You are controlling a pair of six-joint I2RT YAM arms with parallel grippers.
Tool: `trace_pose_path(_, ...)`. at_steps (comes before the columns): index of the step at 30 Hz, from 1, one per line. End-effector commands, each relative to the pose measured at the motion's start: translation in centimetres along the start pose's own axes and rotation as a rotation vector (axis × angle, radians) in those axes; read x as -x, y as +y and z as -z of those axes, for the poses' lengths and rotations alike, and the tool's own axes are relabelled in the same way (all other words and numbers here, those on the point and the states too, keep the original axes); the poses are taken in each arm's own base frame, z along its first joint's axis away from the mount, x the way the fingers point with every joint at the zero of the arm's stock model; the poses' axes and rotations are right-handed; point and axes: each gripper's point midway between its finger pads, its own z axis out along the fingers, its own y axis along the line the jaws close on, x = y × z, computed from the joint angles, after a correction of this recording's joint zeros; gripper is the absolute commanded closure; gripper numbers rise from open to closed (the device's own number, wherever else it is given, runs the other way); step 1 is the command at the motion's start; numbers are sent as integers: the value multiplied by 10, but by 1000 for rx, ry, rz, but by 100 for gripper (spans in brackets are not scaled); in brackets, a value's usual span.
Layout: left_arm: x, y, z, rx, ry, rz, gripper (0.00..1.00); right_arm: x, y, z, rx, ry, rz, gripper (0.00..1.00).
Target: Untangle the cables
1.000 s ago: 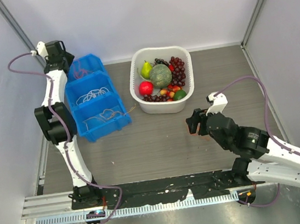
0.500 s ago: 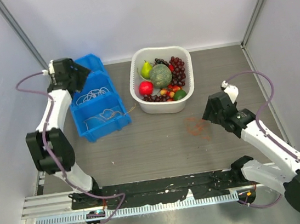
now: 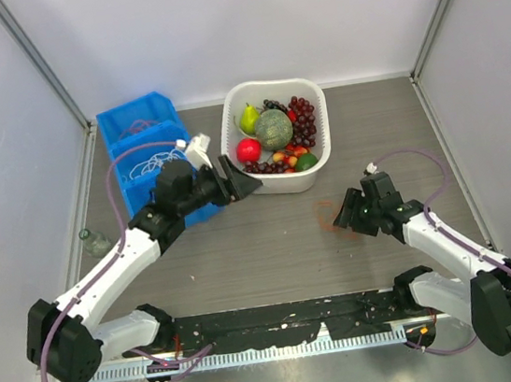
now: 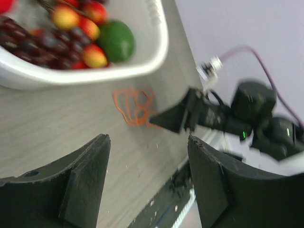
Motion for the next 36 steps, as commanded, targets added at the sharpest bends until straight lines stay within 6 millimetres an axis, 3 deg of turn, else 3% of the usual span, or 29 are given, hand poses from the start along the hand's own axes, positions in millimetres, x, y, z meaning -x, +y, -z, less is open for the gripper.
trace_pose_path(1, -48, -50, 11, -271, 87, -149, 31, -2, 24, -6, 145, 13, 10, 42)
trace_pose_path(5, -87, -67, 9, -345, 172, -225, 34, -5, 20, -16, 131, 26, 25, 63)
trace_pose_path(9, -104, -90, 9, -427, 211, -337, 35, -11, 34, -13, 189, 74, 46, 98)
trace_pose_path(11, -107, -99, 9, -456, 213, -367, 35, -9, 54, 5, 252, 66, 69, 99)
trace_pose_path(13, -105, -106, 12, -488, 196, -379, 34, -3, 82, 35, 341, 41, 103, 99)
trace_pose_path(16, -98, -115, 21, -530, 139, -377, 31, 12, 135, 98, 582, -10, 125, 99)
trace_pose_path(18, -92, -121, 30, -566, 94, -391, 28, 18, 161, 135, 724, -28, 128, 99)
trace_pose_path(20, -83, -126, 39, -571, 59, -416, 28, 24, 175, 159, 799, -43, 150, 99)
trace_pose_path(27, -35, -149, 71, -544, -125, -499, 33, 32, 209, 195, 975, -31, 276, 99)
trace_pose_path(32, -20, -117, 74, -411, -267, -524, 27, 44, 231, 225, 1089, -58, 287, 99)
trace_pose_path(36, -22, -81, 65, -309, -338, -511, 19, 47, 240, 243, 1144, -56, 305, 99)
